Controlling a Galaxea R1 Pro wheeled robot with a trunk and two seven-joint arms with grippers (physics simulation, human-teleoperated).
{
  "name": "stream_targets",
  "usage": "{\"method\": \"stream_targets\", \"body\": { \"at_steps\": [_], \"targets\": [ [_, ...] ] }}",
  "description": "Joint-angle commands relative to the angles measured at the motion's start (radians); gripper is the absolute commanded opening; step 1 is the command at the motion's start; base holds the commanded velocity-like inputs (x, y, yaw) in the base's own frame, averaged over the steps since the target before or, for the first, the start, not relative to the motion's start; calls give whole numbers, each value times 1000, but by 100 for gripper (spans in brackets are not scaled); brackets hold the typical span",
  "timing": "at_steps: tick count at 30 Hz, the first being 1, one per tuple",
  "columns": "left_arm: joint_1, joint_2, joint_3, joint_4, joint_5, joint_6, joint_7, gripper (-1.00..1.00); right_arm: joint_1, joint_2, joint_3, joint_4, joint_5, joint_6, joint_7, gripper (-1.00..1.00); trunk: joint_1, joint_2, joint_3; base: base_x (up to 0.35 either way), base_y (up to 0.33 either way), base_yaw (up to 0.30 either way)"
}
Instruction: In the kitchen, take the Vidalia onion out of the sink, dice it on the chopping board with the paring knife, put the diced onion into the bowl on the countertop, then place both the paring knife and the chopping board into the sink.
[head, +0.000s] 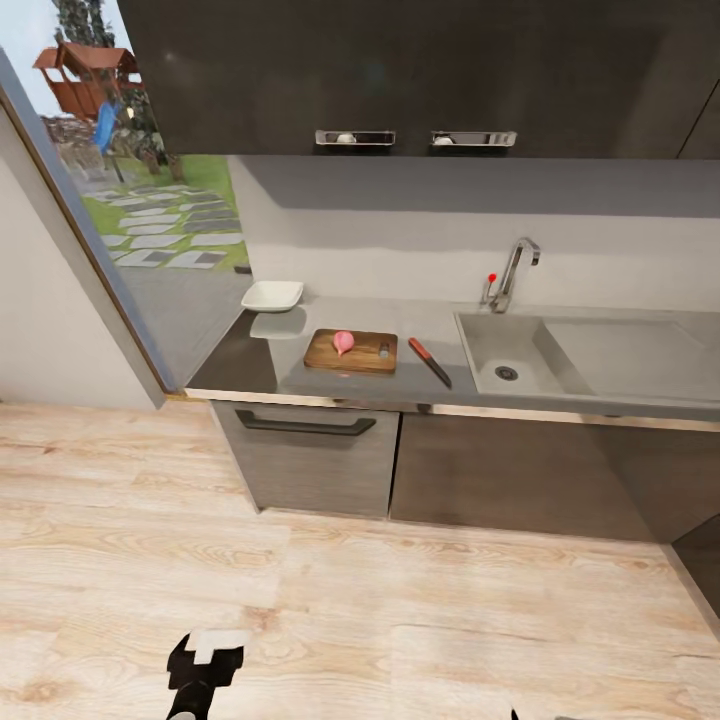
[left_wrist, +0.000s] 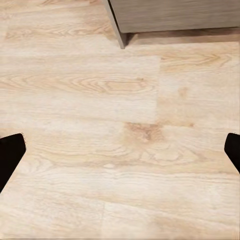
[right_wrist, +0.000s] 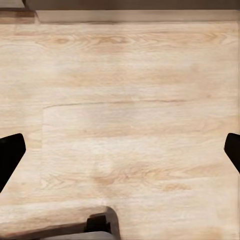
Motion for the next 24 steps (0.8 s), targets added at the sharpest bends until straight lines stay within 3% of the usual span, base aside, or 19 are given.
{"method": "stream_targets", "body": {
  "at_steps": [1,8,13,24],
  "targets": [
    [-1,10,-9,3,7,10,1,100,-1,1,9,5,-8,-4,-3,100,1,-2,-2,0,0,0],
    [-1,18,-8,3,8,15,0,100,-1,2,8,6,-10,-7,-3,100,1,-2,1,0,0,0],
    [-1,17,-9,3,8,16,0,100,-1,2,7,7,-9,-69,-4,100,1,-2,8,0,0,0],
    [-1,15,-11,3,8,16,0,100,-1,1,7,7,-9,-83,-5,100,1,-2,25,0,0,0]
  ]
}}
